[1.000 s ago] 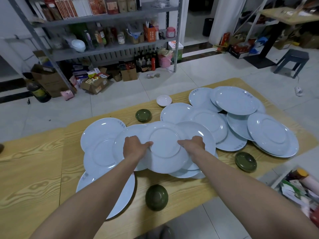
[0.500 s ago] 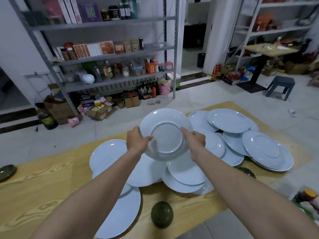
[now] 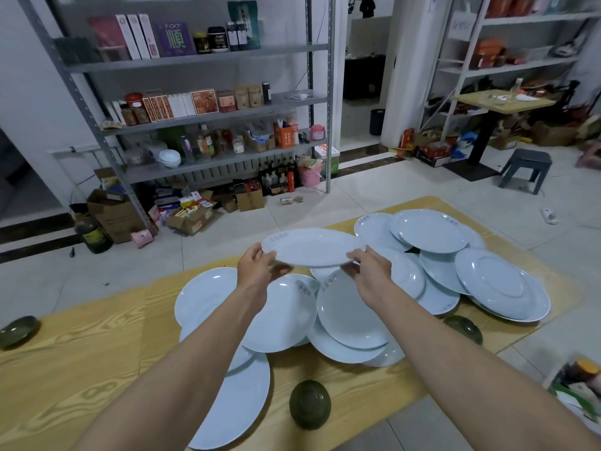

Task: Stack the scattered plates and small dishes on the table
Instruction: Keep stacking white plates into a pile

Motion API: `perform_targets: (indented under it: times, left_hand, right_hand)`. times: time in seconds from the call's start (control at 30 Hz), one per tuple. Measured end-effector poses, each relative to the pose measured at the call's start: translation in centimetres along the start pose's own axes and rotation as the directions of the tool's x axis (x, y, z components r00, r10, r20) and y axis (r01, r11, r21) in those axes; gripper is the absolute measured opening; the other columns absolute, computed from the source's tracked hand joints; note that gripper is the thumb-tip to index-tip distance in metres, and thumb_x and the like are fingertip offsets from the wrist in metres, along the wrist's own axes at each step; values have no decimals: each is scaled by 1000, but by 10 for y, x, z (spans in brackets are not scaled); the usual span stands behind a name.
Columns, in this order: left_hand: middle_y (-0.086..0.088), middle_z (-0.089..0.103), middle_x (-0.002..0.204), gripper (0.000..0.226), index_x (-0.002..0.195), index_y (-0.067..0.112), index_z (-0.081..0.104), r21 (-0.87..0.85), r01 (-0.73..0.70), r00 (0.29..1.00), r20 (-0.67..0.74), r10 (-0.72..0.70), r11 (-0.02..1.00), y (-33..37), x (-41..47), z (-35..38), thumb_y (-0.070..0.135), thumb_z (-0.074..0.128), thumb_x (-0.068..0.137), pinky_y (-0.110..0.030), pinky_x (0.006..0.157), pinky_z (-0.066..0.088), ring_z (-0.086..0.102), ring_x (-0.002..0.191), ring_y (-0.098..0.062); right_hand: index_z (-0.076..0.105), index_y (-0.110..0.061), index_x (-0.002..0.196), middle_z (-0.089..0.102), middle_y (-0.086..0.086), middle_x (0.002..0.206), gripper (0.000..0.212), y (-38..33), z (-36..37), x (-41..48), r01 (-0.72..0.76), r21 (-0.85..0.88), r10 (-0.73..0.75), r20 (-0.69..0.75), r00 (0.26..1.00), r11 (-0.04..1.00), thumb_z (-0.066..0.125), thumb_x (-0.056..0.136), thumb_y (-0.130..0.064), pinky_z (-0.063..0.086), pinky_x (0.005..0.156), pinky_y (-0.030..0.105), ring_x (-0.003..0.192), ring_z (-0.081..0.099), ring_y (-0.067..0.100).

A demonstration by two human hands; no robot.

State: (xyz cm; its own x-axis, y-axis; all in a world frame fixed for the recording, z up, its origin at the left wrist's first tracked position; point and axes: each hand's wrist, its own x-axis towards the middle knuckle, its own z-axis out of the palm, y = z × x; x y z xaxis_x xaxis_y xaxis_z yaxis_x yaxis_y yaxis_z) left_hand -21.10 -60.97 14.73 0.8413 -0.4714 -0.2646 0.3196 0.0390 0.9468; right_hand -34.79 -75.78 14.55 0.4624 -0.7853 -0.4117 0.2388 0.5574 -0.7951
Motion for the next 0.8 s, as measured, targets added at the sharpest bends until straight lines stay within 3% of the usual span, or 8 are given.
perform_targets:
  times: [0.03,0.1,0.2,0.33,0.43,0.6,0.7,0.8]
  left_hand:
    - [-8,60,131,42,139,7,49,35,-19,999,35,17,999,-4,0,-4,-1,52,98,-33,70,61,72,83,-26]
    - [-1,53,143,53,144,13,47,89,-61,996,73,55,994,-12,-4,-7,-6,53,95,-32,70,60,73,89,-24]
    - [5,43,151,60,149,18,41,102,-64,997,48,59,993,-20,-9,-7,-7,53,95,-26,65,59,70,91,-18]
    - [6,46,146,60,148,18,41,106,-65,997,40,61,992,-32,-13,-2,-9,50,96,-24,65,59,64,100,-23]
    - [8,49,135,59,148,20,42,100,-61,997,62,55,993,-40,-14,7,-10,50,96,-21,64,58,61,103,-24]
    - [2,53,142,55,146,22,46,74,-66,982,181,51,995,-46,-5,21,-4,52,97,-28,71,60,63,110,-22]
    - [-3,50,144,62,149,18,39,46,-20,973,229,9,999,-50,-3,31,1,61,94,-37,82,59,64,111,-30]
    - [-8,53,133,71,149,22,38,55,33,970,241,-46,998,-58,-5,38,-3,66,89,-45,92,55,64,109,-34]
  right_hand:
    - [45,-8,144,59,16,125,63,1,-6,-1,-23,-22,24,48,999,999,56,87,14,58,80,42,81,62,26]
    - [39,-18,150,59,15,130,70,2,-16,-6,-45,-113,60,134,989,993,52,90,15,60,70,44,88,67,31]
    - [49,-9,138,66,14,119,48,1,-30,-9,-82,-255,135,196,971,963,54,94,10,61,63,41,89,71,34]
    - [55,-9,129,67,18,117,40,0,-45,-11,-104,-262,160,204,966,959,55,94,10,61,66,44,88,72,39]
    - [57,-11,124,68,17,116,38,-3,-53,-13,-92,-222,134,183,974,971,54,94,12,61,66,46,88,72,39]
    - [60,-8,121,68,17,116,38,-6,-66,-14,-78,-147,91,77,993,986,53,92,16,61,68,49,93,71,40]
    - [58,-8,121,67,16,115,39,-6,-71,-13,-61,-73,60,-10,998,995,50,92,17,61,64,47,93,70,38]
    - [57,-9,127,66,14,117,46,-6,-79,-6,-25,-16,24,-67,997,1000,50,91,18,61,63,47,89,69,36]
